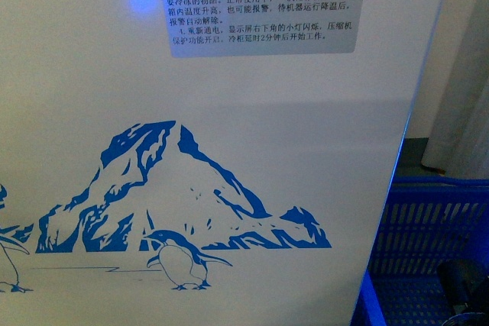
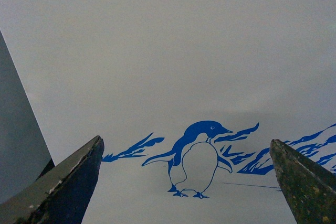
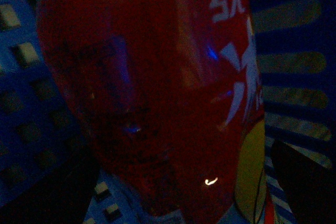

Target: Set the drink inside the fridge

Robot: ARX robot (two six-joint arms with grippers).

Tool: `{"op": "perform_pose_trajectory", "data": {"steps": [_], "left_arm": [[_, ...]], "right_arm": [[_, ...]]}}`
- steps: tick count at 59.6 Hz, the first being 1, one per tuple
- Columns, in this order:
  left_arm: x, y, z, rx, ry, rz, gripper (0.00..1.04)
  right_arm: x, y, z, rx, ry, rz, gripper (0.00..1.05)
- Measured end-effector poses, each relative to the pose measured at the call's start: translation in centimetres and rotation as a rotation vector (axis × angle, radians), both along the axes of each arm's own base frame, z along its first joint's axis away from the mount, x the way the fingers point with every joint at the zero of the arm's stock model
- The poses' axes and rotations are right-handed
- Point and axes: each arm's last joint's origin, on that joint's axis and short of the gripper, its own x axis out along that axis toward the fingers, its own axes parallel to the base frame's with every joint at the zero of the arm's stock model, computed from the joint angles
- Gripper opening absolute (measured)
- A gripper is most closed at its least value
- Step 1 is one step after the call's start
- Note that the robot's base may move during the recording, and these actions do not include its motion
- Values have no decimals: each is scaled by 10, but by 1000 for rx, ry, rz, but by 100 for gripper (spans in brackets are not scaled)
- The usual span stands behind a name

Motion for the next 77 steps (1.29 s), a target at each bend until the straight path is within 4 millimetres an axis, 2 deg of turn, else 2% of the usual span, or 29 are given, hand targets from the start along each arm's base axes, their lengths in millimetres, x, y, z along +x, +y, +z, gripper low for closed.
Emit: {"op": "perform_pose_trajectory", "data": {"steps": [23,32,36,44,49,59,61,65,68,72,76,77], "left_arm": [[0,0,0,0,0,0,97],[0,0,0,0,0,0,97],[0,0,0,0,0,0,97],[0,0,0,0,0,0,97],[0,0,0,0,0,0,97],[0,0,0,0,0,0,97],[0,0,0,0,0,0,97],[0,0,0,0,0,0,97],[0,0,0,0,0,0,97],[0,0,0,0,0,0,97],[0,0,0,0,0,0,97],[0,0,0,0,0,0,97]], "right_arm": [[3,6,-5,104,23,-106,96],[0,7,-7,176,14,-135,72],[-1,8,-7,192,12,-137,65],[-5,13,-4,250,1,-123,46],[-8,14,2,271,-16,-108,41],[-20,20,21,374,-39,-73,40],[-22,23,27,387,-46,-64,40],[-26,27,53,402,-84,-29,40],[-24,27,79,413,-139,1,40],[-18,26,125,407,-252,59,40],[-16,24,156,396,-323,96,40],[-16,24,171,389,-358,117,40]]}}
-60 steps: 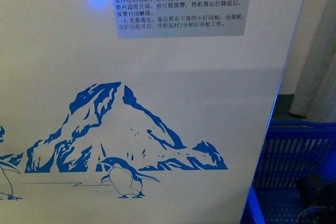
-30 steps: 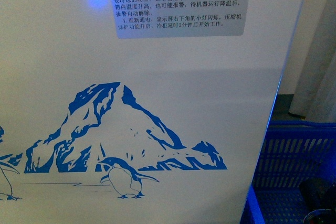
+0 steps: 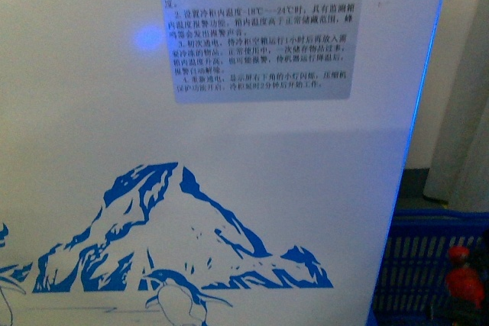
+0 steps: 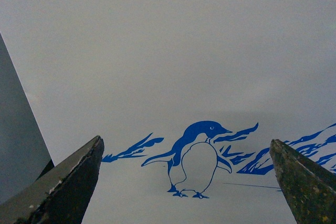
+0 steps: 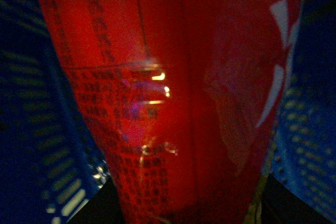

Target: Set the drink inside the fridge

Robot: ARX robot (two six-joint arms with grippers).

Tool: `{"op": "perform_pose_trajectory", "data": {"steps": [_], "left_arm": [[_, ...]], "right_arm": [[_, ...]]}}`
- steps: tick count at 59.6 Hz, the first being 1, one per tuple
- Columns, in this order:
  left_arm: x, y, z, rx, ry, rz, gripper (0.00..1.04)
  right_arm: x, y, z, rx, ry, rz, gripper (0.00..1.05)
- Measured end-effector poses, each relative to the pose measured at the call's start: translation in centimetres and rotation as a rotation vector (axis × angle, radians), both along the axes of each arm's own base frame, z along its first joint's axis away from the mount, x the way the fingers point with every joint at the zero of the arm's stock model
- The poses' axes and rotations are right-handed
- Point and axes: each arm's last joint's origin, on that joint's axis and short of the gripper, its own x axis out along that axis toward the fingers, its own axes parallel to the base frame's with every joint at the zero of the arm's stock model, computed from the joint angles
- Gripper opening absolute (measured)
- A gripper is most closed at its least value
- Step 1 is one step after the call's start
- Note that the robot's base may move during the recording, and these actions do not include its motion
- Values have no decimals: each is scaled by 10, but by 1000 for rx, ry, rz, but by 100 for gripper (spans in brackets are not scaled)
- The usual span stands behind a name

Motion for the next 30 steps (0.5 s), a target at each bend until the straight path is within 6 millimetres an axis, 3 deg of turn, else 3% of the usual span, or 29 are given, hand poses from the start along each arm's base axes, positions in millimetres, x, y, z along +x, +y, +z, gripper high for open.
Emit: {"op": "perform_pose_trajectory", "data": {"steps": [5,10,22,30], "left_arm": [[0,0,0,0,0,0,97],[0,0,0,0,0,0,97],[0,0,0,0,0,0,97],[0,0,0,0,0,0,97]], "right_arm": [[-3,-1,38,-17,-90,29,40],[-17,-1,95,-22,-217,77,40],[-76,12,217,-38,-564,169,40],[-115,22,265,-95,-734,185,40]]}}
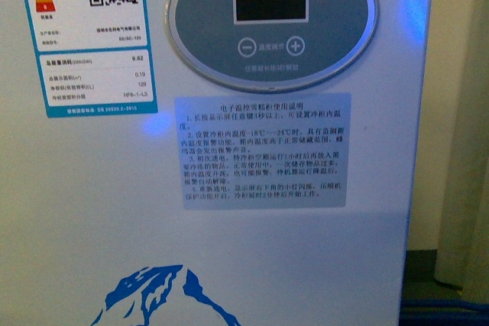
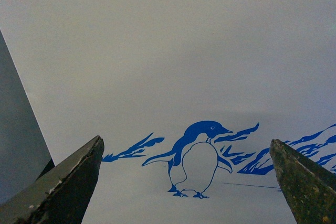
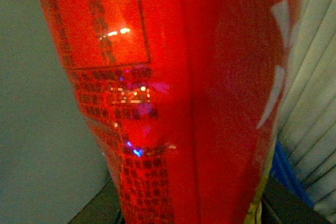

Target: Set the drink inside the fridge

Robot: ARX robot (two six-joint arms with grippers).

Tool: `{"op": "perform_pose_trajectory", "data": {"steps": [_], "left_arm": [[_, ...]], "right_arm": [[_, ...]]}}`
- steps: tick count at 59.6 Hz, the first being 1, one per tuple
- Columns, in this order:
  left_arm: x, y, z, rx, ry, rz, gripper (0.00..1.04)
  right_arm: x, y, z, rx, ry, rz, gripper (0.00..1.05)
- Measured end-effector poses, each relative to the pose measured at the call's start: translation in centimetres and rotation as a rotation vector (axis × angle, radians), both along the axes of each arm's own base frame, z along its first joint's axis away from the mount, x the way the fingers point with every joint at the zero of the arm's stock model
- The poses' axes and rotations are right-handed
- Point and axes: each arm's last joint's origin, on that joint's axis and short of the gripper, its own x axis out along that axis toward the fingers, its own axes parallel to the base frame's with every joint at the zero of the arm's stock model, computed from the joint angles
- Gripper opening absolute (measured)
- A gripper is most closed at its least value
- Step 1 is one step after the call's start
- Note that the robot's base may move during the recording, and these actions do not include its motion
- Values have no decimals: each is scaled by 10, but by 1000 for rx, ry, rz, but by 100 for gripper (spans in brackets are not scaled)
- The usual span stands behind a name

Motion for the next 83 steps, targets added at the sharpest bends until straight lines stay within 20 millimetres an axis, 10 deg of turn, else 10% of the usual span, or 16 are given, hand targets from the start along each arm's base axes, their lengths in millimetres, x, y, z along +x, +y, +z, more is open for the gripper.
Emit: {"op": "perform_pose_trajectory", "data": {"steps": [18,46,83], "left_arm": [[0,0,0,0,0,0,97],[0,0,0,0,0,0,97],[0,0,0,0,0,0,97]], "right_arm": [[-69,13,32,-34,-196,-22,40],[-151,29,28,-44,-330,-178,40],[-155,41,15,-79,-378,-204,40]]}}
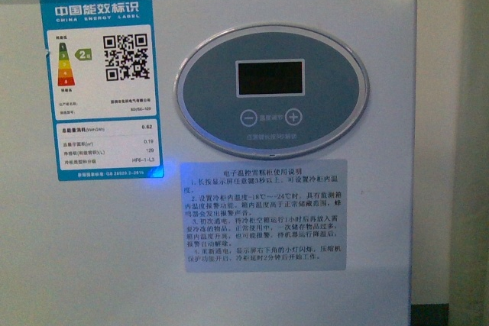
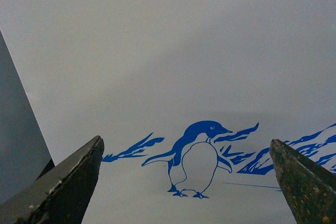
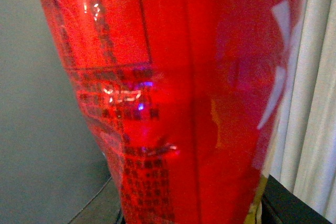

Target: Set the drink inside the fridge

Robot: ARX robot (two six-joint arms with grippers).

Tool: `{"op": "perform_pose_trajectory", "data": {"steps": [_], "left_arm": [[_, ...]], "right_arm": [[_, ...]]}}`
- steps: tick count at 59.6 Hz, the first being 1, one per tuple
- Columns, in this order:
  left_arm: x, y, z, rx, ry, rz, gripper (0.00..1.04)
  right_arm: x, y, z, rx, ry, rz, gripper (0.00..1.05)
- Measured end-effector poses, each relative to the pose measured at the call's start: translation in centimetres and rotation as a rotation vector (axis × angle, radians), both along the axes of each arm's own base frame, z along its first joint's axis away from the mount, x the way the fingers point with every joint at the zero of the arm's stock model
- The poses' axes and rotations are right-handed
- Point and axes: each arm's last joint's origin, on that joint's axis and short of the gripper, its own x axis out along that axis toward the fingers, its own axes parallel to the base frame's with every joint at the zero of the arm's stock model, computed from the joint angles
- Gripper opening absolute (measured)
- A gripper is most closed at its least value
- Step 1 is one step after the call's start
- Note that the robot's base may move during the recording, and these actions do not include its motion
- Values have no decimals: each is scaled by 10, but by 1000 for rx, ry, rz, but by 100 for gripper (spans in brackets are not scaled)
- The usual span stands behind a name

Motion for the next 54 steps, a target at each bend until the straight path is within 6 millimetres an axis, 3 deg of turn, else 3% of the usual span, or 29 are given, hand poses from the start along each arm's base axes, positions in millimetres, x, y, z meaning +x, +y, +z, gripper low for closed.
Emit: {"op": "perform_pose_trajectory", "data": {"steps": [54], "left_arm": [[0,0,0,0,0,0,97]], "right_arm": [[0,0,-1,-3,3,-2,39]]}}
